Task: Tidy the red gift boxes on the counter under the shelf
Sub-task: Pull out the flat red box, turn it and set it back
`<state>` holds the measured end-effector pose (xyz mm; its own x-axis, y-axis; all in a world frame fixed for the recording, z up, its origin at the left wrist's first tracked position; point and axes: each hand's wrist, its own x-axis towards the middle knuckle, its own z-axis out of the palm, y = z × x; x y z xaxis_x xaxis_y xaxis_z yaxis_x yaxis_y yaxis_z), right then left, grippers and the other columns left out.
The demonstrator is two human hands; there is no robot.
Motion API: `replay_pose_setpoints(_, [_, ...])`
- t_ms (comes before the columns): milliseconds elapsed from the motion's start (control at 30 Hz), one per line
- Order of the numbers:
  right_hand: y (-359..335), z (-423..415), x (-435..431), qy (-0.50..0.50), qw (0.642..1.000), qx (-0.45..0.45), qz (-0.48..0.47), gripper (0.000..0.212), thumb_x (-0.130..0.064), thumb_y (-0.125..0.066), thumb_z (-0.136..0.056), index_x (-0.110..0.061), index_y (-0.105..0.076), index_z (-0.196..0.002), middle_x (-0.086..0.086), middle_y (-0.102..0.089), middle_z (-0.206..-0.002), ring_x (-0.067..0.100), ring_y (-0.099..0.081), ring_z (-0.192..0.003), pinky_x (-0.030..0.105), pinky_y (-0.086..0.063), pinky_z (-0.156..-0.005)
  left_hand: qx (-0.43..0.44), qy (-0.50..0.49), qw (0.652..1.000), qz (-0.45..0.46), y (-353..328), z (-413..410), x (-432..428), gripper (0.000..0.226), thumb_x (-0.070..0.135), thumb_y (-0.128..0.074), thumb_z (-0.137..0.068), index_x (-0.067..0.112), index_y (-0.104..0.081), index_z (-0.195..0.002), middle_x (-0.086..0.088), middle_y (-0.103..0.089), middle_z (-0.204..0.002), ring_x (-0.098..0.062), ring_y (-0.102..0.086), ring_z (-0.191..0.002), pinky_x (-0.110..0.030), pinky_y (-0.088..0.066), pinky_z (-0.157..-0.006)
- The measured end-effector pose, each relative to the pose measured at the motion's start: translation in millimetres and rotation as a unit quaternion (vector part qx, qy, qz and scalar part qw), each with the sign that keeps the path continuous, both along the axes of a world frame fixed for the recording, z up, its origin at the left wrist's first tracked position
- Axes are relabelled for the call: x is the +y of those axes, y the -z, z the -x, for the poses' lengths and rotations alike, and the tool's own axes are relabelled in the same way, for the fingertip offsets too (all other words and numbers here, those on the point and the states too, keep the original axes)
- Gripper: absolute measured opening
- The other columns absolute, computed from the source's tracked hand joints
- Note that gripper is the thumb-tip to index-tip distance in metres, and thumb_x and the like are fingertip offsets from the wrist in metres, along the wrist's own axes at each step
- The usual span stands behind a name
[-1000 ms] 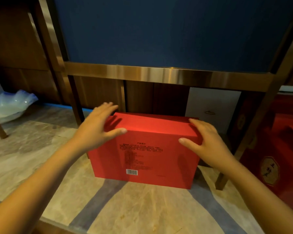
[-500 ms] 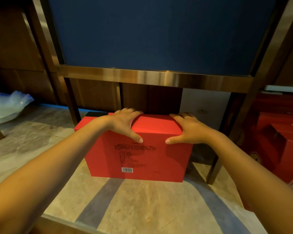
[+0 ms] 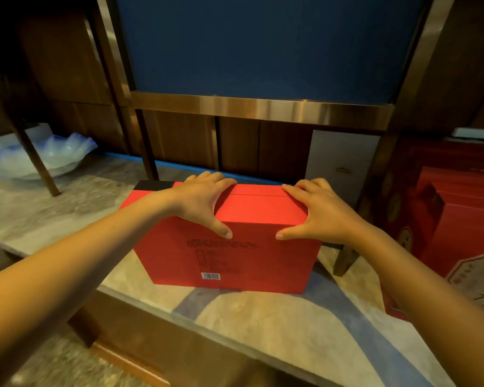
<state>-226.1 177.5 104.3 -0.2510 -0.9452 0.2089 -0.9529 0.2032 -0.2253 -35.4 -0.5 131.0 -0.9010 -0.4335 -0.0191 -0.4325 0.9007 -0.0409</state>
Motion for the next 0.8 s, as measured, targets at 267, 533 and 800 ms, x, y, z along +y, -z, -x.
replay_pose_setpoints(267, [-6.2, -19.8, 9.3, -0.053, 0.998, 0.011, 0.037, 0.083, -0.058, -0.059, -0.077, -0.021, -0.030, -0.146, 0.003, -0.024, -0.157, 0.019, -0.014, -0.145, 0.036, -0.014, -0.117, 0.052, -0.162, 0.984, -0.049, -8.5, -37.8, 48.5, 0.118, 0.079, -0.060, -0.044, 0.024, -0.031, -0.144, -0.004, -0.044, -0.139, -0.027, -0.036, -0.132, -0.046, -0.030, -0.108])
replay_pose_setpoints(533, [25.3, -162.3, 55.2, -0.098, 0.971, -0.095, 0.198, 0.077, -0.051, -0.045, -0.084, -0.010, -0.025, -0.146, 0.001, -0.011, -0.156, 0.019, -0.001, -0.146, 0.039, -0.003, -0.120, 0.179, -0.313, 0.892, -0.274, -39.7, -54.5, 50.6, 0.066, 0.056, -0.078, -0.052, 0.017, -0.068, -0.104, -0.001, -0.072, -0.092, -0.015, -0.069, -0.075, -0.023, -0.055, -0.062])
replay_pose_setpoints(800, [68.1, -238.5, 56.7, -0.097, 0.979, -0.178, 0.001, 0.109, -0.074, -0.041, -0.075, -0.021, 0.023, -0.145, -0.012, 0.037, -0.142, 0.008, 0.035, -0.130, 0.036, 0.011, -0.115, 0.163, -0.365, 0.847, -0.352, -48.2, -61.9, 53.1, 0.063, 0.050, -0.074, -0.067, 0.016, -0.063, -0.118, -0.008, -0.070, -0.107, -0.027, -0.069, -0.092, -0.037, -0.056, -0.077])
